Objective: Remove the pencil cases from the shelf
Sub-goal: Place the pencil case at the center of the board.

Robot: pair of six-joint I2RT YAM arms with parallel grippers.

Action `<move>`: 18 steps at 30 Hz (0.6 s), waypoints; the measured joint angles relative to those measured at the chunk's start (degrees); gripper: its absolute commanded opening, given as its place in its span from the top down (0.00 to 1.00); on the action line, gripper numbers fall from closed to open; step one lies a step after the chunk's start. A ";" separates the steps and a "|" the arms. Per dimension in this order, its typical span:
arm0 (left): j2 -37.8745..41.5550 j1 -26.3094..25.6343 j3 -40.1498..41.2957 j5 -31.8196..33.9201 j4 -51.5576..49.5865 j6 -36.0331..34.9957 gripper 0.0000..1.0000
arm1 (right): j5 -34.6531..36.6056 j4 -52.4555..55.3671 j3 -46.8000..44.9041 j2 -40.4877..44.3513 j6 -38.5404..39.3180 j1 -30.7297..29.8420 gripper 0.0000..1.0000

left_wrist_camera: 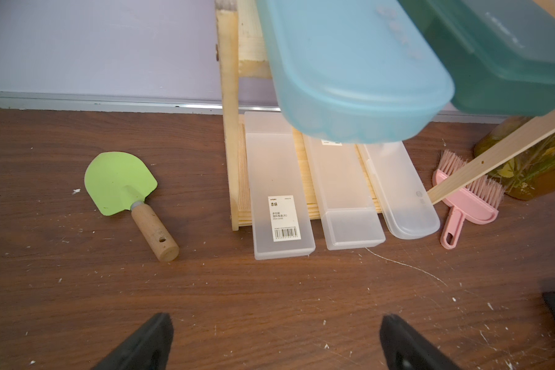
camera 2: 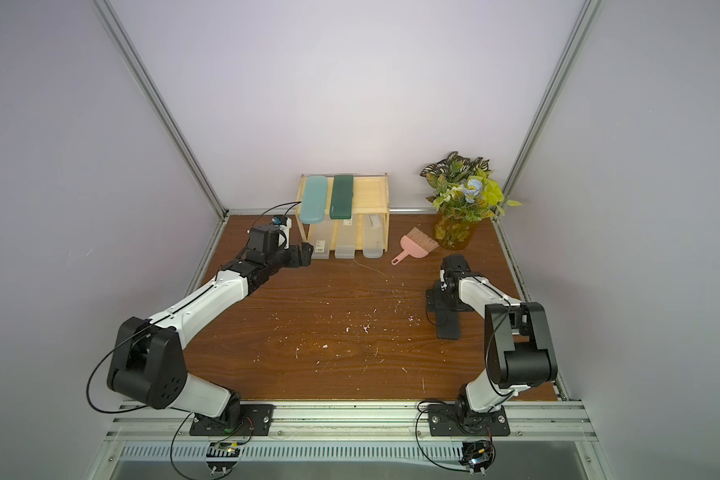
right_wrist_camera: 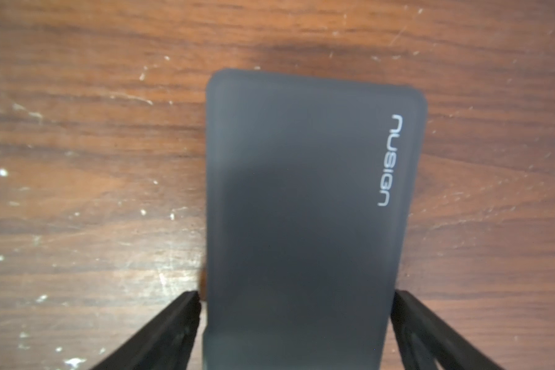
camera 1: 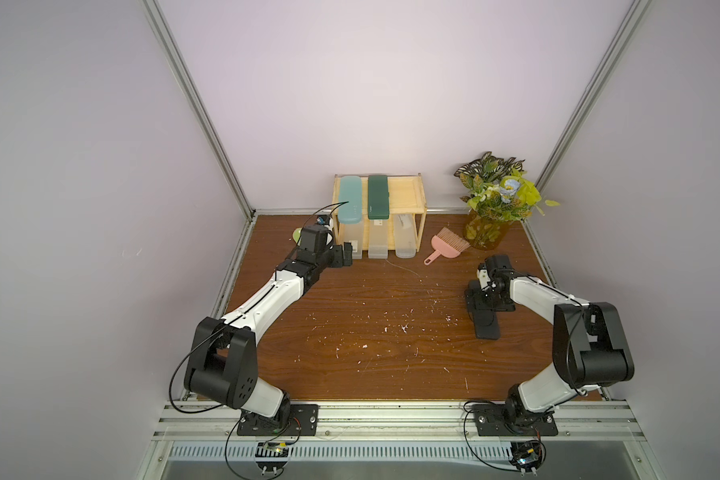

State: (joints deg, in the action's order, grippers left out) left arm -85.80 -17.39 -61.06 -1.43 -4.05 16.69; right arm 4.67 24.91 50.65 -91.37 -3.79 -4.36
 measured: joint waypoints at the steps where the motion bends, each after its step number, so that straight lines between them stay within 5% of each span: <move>1: 0.00 0.00 0.00 0.00 0.00 0.00 0.00 | 0.07 0.00 0.00 0.00 0.00 0.00 0.01; 10: 0.00 0.00 -0.39 0.00 -0.11 0.09 0.00 | 1.64 1.51 1.88 2.23 -0.28 -1.25 0.01; 18: 0.13 -0.20 -4.90 -0.24 -0.59 0.70 0.00 | 4.07 1.27 14.60 12.94 -2.01 -12.70 0.01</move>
State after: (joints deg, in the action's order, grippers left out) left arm -85.67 -17.58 -65.95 -1.67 -4.64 17.39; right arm 8.73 26.17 65.25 -78.43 -5.80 -17.06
